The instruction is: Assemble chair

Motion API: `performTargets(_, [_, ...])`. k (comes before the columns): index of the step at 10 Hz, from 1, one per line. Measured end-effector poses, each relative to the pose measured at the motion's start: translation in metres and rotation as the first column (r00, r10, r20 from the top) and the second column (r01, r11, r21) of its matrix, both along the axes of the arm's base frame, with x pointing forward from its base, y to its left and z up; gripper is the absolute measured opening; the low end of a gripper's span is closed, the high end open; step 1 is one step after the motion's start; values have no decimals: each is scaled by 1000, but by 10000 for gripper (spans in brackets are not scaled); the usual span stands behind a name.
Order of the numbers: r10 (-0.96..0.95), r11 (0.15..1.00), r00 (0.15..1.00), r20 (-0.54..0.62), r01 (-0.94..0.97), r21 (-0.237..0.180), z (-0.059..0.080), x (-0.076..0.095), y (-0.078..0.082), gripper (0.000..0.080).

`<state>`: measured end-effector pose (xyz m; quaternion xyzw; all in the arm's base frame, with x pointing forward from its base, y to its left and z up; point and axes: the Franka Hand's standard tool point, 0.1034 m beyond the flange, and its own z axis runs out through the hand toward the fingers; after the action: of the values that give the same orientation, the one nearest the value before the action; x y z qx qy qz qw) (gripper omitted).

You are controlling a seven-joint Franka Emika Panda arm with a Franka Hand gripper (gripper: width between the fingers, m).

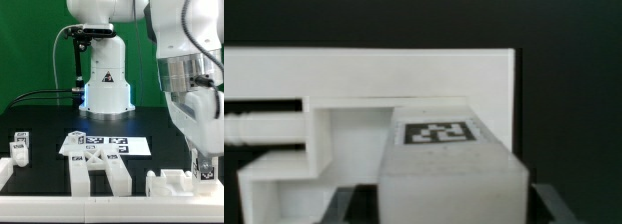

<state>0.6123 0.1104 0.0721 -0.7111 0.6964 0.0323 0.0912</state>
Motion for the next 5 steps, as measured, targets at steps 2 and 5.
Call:
performTargets(2, [149, 989, 989, 20, -148, -27, 2, 1, 4, 548])
performTargets(5, [611, 789, 791, 13, -608, -86, 7, 0, 14, 643])
